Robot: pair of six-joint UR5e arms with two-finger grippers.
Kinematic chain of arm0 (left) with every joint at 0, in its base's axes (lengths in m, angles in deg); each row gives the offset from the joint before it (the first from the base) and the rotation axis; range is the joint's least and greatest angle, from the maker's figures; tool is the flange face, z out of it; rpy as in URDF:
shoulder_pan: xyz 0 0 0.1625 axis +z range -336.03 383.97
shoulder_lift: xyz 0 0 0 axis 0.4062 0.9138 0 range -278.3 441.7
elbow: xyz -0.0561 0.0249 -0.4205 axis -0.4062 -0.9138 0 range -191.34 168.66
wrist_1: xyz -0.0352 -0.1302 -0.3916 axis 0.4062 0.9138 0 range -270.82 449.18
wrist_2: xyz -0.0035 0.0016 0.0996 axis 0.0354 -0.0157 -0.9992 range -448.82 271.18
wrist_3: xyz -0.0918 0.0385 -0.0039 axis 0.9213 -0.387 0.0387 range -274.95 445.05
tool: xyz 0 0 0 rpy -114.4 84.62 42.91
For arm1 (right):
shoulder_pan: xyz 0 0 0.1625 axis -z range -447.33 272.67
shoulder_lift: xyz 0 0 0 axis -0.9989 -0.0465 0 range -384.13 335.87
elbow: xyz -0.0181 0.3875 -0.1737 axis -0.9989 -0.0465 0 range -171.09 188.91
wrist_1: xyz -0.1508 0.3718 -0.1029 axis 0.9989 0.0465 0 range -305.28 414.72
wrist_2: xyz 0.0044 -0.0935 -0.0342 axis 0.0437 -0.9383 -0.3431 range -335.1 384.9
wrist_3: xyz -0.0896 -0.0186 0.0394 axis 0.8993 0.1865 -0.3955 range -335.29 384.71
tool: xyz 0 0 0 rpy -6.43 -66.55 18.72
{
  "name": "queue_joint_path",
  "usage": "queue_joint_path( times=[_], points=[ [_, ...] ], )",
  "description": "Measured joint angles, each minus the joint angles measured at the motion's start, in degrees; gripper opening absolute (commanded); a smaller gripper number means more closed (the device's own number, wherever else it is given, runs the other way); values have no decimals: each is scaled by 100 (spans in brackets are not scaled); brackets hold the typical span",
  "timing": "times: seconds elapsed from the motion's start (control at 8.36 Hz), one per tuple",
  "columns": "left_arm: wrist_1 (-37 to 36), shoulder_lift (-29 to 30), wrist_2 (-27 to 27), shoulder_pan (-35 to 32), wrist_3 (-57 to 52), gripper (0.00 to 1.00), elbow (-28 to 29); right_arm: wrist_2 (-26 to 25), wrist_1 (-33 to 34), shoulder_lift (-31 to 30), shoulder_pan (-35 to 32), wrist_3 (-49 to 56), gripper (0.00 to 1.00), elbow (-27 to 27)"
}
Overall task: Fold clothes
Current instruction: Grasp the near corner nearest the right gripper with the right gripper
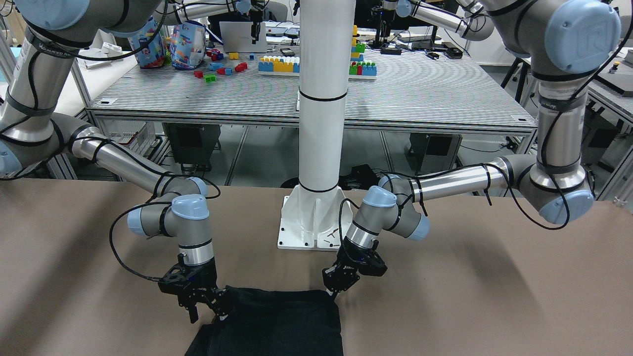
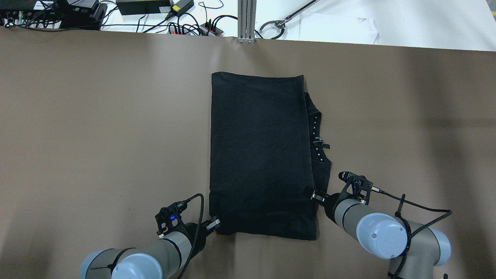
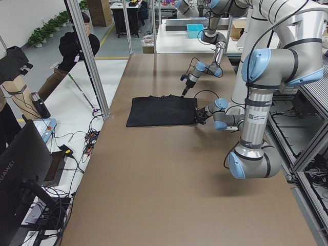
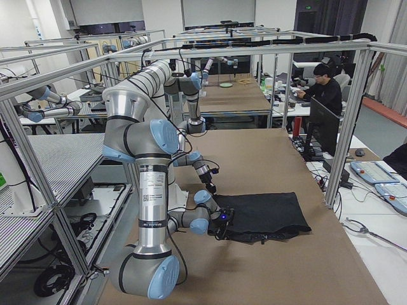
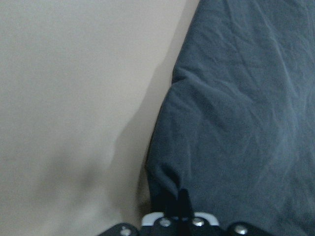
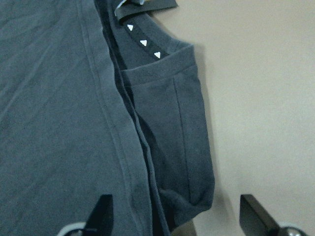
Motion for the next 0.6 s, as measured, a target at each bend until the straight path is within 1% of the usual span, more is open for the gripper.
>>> queue_joint_path(
  times=[0.12,0.36,0.48,0.6],
  points=[
    [0,-1,0,0,0,0,2,-14,-6,70,16,-115,72,-132],
    [0,-2,-1,0,0,0,5,-25,-12,220,21,-262,26,-378],
    [0,-3,0,0,0,0,5,-23,-13,251,14,-295,13,-386],
    [0,-3,0,0,0,0,5,-21,-13,264,3,-310,4,-332]
  ],
)
